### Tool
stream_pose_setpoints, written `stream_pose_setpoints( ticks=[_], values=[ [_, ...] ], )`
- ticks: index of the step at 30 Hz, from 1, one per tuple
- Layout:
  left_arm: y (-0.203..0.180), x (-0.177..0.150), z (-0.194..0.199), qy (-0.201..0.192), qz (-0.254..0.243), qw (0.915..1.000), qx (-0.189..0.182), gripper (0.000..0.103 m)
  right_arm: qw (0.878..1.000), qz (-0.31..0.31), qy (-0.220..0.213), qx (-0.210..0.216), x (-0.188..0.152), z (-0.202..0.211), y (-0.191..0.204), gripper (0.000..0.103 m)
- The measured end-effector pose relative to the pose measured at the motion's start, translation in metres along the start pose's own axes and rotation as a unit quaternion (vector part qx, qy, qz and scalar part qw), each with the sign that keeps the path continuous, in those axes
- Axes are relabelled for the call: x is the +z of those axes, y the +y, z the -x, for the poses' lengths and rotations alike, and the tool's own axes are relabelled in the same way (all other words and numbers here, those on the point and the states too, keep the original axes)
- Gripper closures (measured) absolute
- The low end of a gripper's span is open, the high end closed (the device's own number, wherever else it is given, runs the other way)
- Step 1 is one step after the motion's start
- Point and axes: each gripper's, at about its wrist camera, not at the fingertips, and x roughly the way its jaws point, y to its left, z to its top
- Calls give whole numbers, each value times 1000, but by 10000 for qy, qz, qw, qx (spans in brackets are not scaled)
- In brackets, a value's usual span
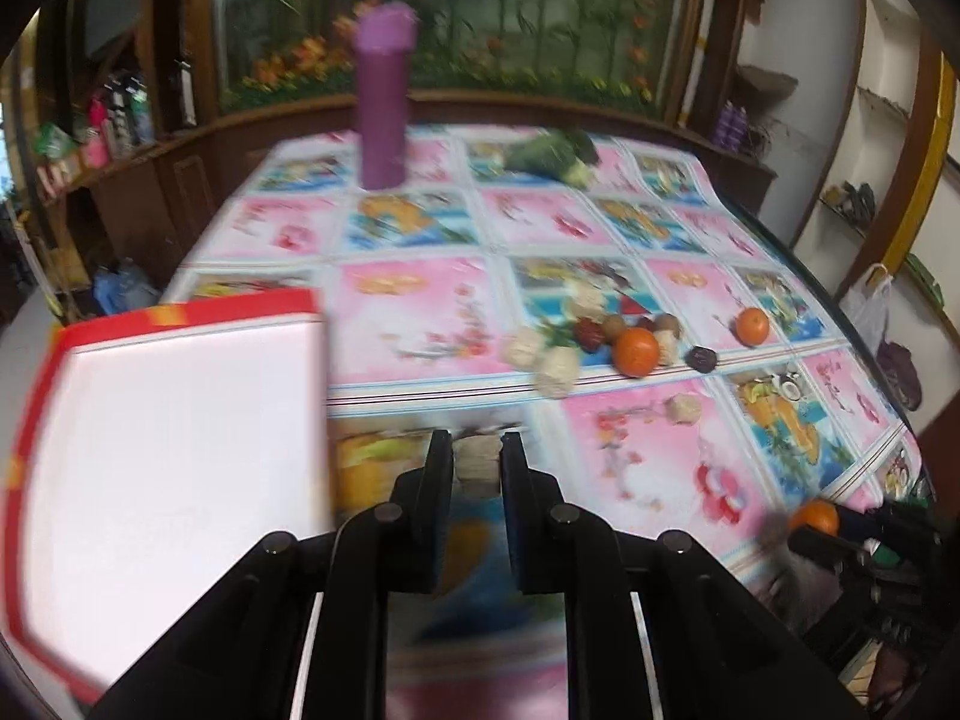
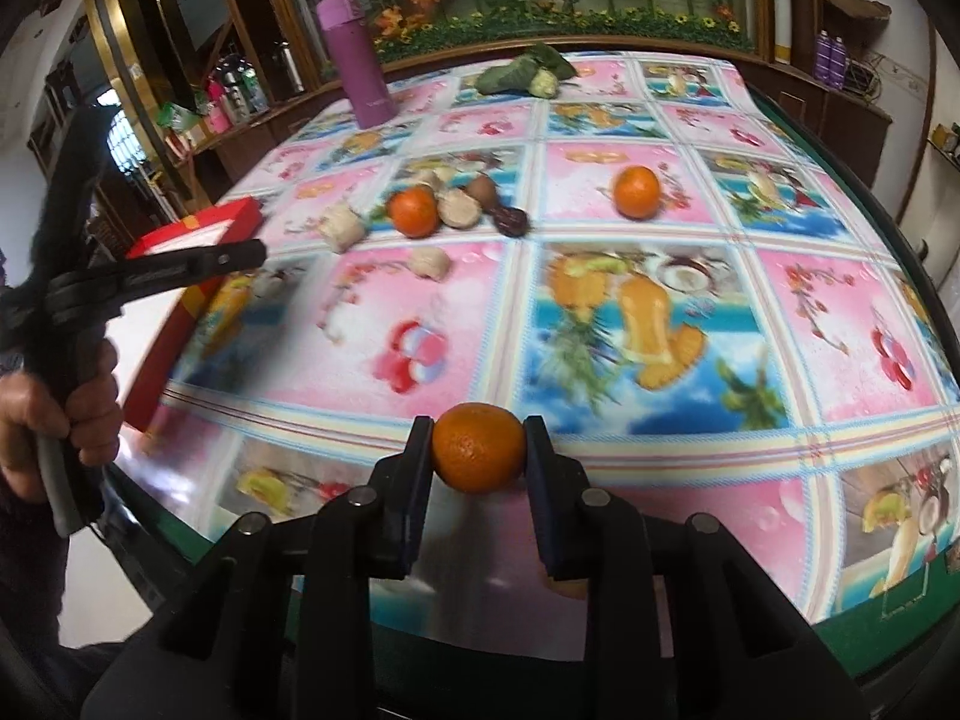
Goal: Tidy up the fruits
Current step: 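Carry both items over the red-rimmed white tray and open both tools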
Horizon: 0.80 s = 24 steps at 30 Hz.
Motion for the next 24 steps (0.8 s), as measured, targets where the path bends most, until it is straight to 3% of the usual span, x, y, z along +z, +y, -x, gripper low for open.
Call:
stream_pose_setpoints(
  ticks=[6, 12, 18, 24],
  values=[
    [67, -25, 40, -201, 313, 9945, 977, 89, 9978, 424, -42, 507, 25, -14, 57, 72],
    [126, -52, 45, 27, 816, 9841, 1575, 89, 9881, 917, 36, 1238, 46, -43, 141, 72],
    [168, -71, 46, 224, 1141, 9727, 2008, 89, 9769, 1250, 305, 1705, 50, -69, 207, 72],
    [188, -85, 42, 378, 1315, 9677, 2117, 89, 9687, 1635, 664, 1746, 41, -97, 258, 72]
  ],
)
